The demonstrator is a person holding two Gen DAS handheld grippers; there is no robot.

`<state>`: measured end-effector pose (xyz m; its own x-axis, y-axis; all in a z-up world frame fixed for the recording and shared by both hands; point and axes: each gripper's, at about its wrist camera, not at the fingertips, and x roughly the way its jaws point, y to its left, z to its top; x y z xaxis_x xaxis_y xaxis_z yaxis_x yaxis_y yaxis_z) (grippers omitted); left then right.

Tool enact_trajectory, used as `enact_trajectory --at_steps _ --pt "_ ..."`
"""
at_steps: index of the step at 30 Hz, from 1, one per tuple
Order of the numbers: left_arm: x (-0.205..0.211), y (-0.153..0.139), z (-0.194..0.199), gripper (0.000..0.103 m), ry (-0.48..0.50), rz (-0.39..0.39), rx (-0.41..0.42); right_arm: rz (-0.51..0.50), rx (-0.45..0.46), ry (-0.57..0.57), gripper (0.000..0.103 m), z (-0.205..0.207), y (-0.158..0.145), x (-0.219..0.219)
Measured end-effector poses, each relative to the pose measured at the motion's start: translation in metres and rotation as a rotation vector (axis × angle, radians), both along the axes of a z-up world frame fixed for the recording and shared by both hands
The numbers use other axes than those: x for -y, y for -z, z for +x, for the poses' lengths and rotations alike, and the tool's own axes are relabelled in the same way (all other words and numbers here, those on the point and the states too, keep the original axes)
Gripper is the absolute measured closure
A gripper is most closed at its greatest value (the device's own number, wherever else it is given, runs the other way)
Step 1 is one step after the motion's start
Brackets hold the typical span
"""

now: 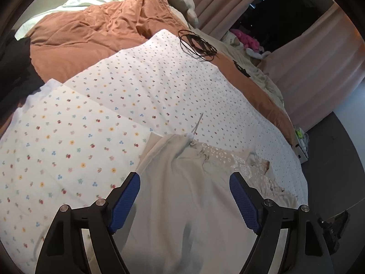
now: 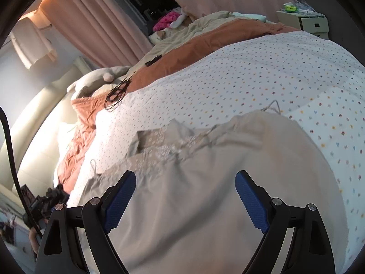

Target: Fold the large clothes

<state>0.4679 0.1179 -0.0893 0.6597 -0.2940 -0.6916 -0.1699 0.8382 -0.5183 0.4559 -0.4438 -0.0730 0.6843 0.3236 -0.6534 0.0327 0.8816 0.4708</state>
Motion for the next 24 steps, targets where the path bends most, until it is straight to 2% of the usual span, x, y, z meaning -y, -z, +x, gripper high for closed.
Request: enact_trajectory --at_steps 8,15,24 --pt "0.006 -0.019 -0.056 0.032 0.013 0.063 -0.019 -0.007 -0.006 -0.032 0.014 -0.054 -0.012 -0.018" --pt "0.009 -0.034 -0.107 0.032 0.019 0.083 -0.008 -0.022 -0.011 -0.056 0.018 -0.1 -0.022 -0.032" --pt "-0.008 -0.019 -0.153 0.033 0.018 0.051 -0.023 -0.044 -0.03 -0.078 0.023 -0.145 -0.021 -0.062"
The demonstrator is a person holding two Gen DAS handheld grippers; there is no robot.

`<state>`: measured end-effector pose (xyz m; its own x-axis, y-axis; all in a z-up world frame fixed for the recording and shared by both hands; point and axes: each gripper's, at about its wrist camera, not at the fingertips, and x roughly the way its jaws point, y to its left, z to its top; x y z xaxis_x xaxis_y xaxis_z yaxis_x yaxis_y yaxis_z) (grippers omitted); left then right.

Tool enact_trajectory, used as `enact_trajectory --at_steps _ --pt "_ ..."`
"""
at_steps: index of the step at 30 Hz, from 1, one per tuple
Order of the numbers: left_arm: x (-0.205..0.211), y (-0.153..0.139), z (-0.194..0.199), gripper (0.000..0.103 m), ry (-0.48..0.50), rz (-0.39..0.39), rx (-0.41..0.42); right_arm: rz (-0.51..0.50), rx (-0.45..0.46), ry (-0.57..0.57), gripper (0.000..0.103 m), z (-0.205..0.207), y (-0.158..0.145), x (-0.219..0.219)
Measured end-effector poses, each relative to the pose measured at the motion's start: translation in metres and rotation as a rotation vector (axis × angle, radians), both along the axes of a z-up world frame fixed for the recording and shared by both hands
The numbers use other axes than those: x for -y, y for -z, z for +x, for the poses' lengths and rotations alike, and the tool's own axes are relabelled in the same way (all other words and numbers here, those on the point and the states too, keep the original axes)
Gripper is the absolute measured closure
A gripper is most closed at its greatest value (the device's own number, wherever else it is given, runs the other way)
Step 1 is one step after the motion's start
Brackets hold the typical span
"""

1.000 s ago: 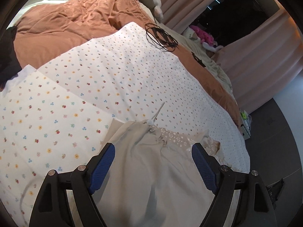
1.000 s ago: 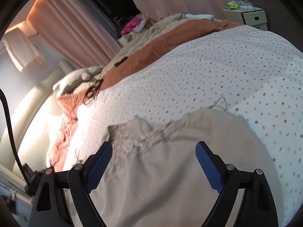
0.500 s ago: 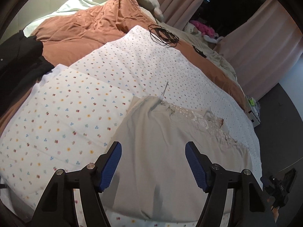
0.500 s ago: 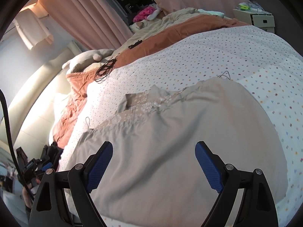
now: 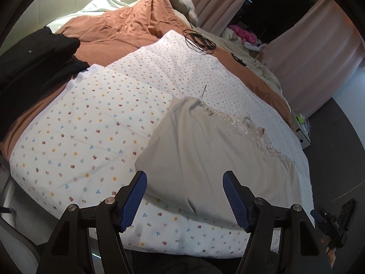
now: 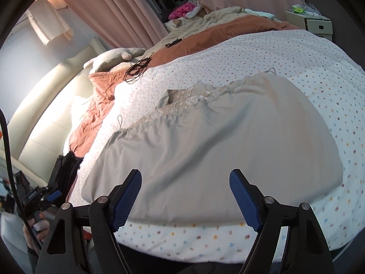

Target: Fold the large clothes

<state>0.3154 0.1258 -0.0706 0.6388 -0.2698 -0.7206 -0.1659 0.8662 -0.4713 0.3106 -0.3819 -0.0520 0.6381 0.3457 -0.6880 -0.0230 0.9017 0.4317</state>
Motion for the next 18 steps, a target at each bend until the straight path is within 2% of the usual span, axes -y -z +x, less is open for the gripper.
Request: enact_trajectory --at_steps 4,12,18 --pt "-0.005 0.019 -0.008 0.038 0.013 -0.02 -0.024 -0.008 -0.026 -0.006 0.025 -0.011 0.009 -0.011" --pt "-0.014 0.072 -0.009 0.039 0.004 -0.127 -0.098 -0.059 -0.093 -0.034 0.026 -0.019 0.037 -0.043" --pt "-0.013 0.098 0.001 0.039 0.01 -0.194 -0.135 -0.091 -0.145 -0.082 0.026 -0.018 0.059 -0.077"
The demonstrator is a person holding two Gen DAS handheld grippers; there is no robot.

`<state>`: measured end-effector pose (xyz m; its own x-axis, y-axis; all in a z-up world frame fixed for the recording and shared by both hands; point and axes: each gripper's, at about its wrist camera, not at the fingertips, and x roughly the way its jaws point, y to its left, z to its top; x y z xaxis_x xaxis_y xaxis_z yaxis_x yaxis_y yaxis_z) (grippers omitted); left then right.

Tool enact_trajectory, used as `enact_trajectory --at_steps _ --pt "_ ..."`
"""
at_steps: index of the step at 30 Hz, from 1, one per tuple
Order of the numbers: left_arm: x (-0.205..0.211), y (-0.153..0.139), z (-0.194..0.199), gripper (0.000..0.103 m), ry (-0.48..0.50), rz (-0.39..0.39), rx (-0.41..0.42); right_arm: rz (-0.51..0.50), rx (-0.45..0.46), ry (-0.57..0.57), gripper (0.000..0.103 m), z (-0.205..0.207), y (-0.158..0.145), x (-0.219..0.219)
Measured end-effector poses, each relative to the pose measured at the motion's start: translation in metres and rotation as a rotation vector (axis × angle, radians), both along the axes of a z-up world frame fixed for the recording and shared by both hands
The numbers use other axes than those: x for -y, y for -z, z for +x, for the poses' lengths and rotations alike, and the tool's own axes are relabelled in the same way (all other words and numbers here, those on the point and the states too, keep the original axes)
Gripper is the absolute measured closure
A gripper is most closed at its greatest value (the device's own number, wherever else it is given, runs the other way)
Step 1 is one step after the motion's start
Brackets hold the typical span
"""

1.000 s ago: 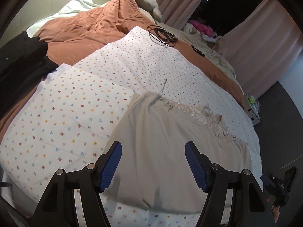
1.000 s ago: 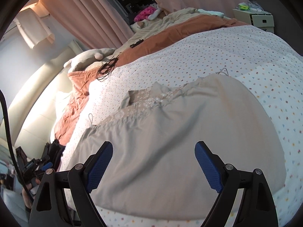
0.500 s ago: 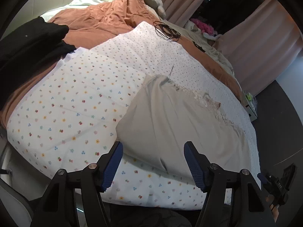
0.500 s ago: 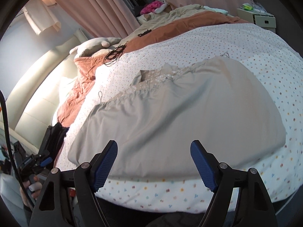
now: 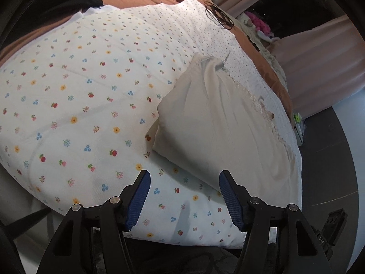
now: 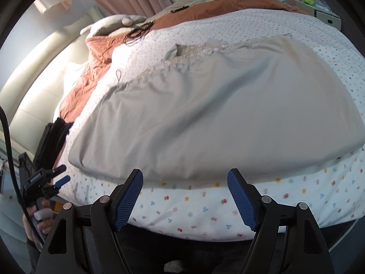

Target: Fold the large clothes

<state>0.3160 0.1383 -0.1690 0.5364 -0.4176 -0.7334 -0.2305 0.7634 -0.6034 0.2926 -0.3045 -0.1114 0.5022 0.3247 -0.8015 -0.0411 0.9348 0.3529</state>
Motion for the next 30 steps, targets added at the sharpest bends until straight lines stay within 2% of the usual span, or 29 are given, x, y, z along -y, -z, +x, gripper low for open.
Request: enact_trajectory --at_steps 4,10,15,18,26,30 --pt "0.003 0.012 0.01 0.039 0.0 -0.038 -0.02 -0.017 -0.023 -0.027 0.026 0.007 0.013 -0.02" --pt "0.0 0.03 0.028 0.053 -0.003 -0.1 -0.038 -0.043 -0.045 -0.043 0.027 0.023 0.025 -0.038" --pt "-0.009 0.035 0.036 0.079 -0.023 -0.122 -0.043 -0.063 -0.058 -0.043 0.028 0.042 0.032 -0.046" --pt "-0.016 0.036 0.033 0.08 -0.035 -0.141 -0.02 -0.072 -0.069 -0.033 0.029 0.051 0.036 -0.05" --pt "-0.019 0.031 0.031 0.079 -0.017 -0.125 -0.034 -0.13 -0.108 -0.004 0.049 0.089 0.046 -0.054" --pt "-0.02 0.037 0.039 0.078 -0.035 -0.171 -0.056 -0.151 -0.13 -0.004 0.055 0.114 0.053 -0.054"
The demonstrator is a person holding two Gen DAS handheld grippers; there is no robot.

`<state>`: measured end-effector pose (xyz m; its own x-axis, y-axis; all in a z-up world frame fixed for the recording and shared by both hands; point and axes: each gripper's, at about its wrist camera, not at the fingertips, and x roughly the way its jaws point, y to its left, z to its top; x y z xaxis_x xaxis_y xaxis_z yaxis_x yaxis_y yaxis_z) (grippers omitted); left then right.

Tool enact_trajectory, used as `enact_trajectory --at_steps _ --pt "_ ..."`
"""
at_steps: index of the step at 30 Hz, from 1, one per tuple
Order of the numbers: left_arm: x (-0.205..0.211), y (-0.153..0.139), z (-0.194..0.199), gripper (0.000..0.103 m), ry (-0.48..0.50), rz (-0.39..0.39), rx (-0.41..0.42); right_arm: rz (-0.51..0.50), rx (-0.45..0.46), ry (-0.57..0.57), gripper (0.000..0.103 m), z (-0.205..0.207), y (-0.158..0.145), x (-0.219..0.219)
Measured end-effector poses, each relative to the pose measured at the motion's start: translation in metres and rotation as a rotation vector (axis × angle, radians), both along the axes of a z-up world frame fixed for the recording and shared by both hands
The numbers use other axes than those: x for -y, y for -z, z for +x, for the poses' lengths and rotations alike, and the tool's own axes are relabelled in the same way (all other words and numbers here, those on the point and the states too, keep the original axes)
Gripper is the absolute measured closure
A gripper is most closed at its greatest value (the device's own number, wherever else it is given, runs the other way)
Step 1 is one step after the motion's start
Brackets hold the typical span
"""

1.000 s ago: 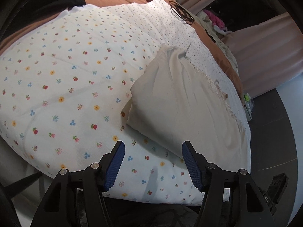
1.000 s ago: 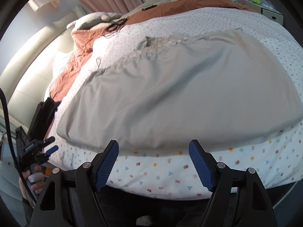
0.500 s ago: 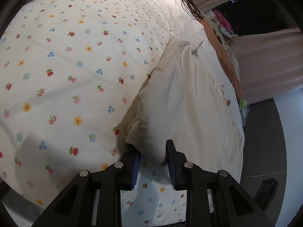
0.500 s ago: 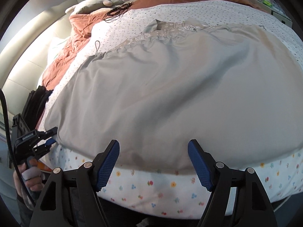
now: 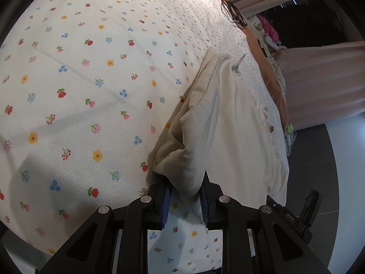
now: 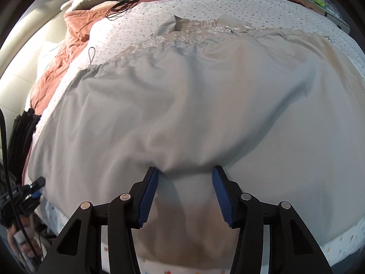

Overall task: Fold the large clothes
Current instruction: 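Smooth the folded jacket with the right gripper while the left gripper holds its side edge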

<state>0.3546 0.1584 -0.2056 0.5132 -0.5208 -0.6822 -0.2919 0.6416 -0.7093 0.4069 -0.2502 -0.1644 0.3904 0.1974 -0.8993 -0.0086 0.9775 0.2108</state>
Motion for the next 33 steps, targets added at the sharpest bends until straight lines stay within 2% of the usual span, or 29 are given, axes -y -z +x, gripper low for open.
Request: enact_trajectory --at_steps 2,7,13,15,17,30,33 --pt "0.0 0.003 -0.001 0.077 -0.013 -0.011 -0.004 -0.021 -0.002 0.001 0.065 0.014 0.002 0.0" --pt "0.002 0.001 -0.004 0.075 -0.036 -0.014 -0.01 -0.047 -0.011 0.017 0.08 0.055 0.004 0.005" --pt "0.003 -0.002 -0.004 0.067 -0.049 -0.027 -0.019 -0.042 -0.018 0.022 0.081 0.104 0.006 0.009" --pt "0.004 -0.003 -0.006 0.059 -0.061 -0.038 -0.018 -0.054 -0.016 0.014 0.081 0.118 0.006 0.007" --pt "0.005 -0.004 -0.006 0.056 -0.073 -0.042 -0.017 -0.07 -0.016 0.013 0.081 0.134 0.007 0.004" --pt "-0.004 0.006 -0.006 0.056 -0.185 -0.145 -0.087 -0.1 -0.009 0.02 0.085 0.21 0.014 0.003" --pt "-0.003 0.002 -0.009 0.056 -0.184 -0.122 -0.098 -0.119 0.008 0.019 0.086 0.213 0.014 0.001"
